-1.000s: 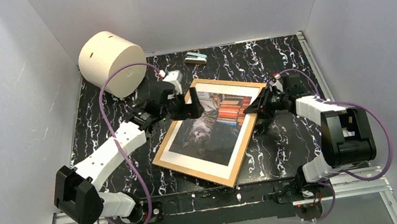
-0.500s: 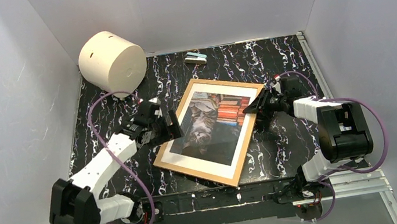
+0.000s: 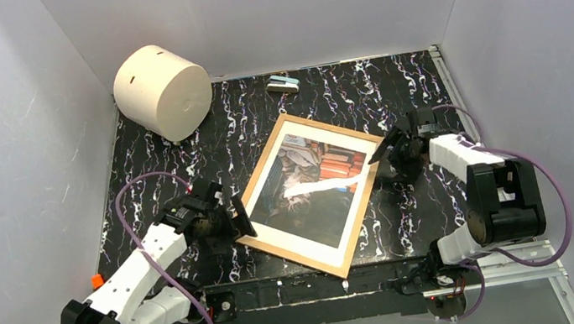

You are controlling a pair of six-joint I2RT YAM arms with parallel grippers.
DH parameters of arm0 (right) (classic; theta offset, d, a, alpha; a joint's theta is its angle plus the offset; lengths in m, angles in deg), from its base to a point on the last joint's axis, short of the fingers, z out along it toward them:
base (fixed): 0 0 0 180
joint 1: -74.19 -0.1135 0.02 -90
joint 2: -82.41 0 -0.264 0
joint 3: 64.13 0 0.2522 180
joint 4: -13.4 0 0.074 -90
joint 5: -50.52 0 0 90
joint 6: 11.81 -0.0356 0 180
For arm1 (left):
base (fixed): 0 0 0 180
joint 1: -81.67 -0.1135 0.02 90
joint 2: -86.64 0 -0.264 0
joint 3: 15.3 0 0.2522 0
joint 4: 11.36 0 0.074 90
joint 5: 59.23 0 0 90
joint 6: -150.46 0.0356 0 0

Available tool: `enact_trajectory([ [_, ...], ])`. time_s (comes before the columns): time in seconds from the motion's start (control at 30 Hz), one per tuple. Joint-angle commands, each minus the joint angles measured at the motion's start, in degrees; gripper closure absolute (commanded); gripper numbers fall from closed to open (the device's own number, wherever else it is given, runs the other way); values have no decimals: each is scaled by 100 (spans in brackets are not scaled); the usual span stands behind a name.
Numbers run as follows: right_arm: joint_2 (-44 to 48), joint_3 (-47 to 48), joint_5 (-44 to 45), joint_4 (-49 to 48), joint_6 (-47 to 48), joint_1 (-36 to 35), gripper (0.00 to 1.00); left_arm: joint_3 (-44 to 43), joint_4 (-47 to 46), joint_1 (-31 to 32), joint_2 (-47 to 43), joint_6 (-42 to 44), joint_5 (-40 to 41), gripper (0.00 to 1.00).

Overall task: Put the photo into the frame
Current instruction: Turn over the photo frame at the center of the board, then adjust the photo frame at the center of the board.

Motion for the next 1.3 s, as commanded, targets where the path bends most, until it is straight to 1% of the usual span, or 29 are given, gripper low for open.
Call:
enact_trajectory([
  [0.0, 292, 647, 1453, 1274, 247, 17, 8, 236, 353, -34, 91, -59, -450, 2],
  [0.03, 301, 755, 1387, 1084, 370, 17, 9, 297, 294, -34, 146, -50, -548, 2],
  [0.1, 177, 1020, 907, 611, 550, 17, 9, 419, 196, -34, 256, -9, -671, 2],
  [0.2, -503, 1683, 236, 201, 753, 17, 9, 524, -63, -34, 352, 159, -824, 2],
  [0.3, -1543, 2587, -118, 257, 1007, 17, 9, 661, -449, -34, 462, 176, -1022, 2],
  [0.33, -1971, 2848, -216, 285, 1106, 17, 9, 717, -741, -34, 524, 154, -1160, 2],
  [0.4, -2493, 3342, -422, 315, 1423, 9, 9, 752, -1032, -34, 696, 7, -1301, 2],
  [0.53, -3075, 3854, -519, 374, 1891, 0, 9, 603, -1350, -30, 1131, 57, -1237, 2],
  [0.6, -3217, 3921, -690, 480, 2054, -1, 9, 497, -1443, -42, 1343, 170, -1155, 2],
  [0.67, -3221, 3821, -860, 679, 2109, -5, 9, 304, -1427, -62, 1563, 315, -1017, 2],
  [0.73, -3009, 3456, -1054, 806, 2036, -2, 9, 93, -1421, -107, 1831, 470, -942, 2],
  [0.83, -2437, 2627, -1379, 729, 1874, -17, 10, -330, -1455, -215, 2192, 656, -810, 2],
  [0.93, -1854, 2001, -1400, 811, 1796, -16, 10, -743, -1585, -351, 2635, 811, -775, 2],
  [1.07, -1159, 1340, -1485, 950, 1662, -12, 11, -1273, -1839, -509, 3330, 979, -881, 2],
  [1.13, -901, 1066, -1668, 935, 1523, -11, 12, -1547, -2017, -581, 3694, 1076, -1025, 2],
  [1.27, -387, 202, -2244, 652, 1208, -16, 13, -2296, -2343, -622, 4494, 1341, -1435, 1],
])
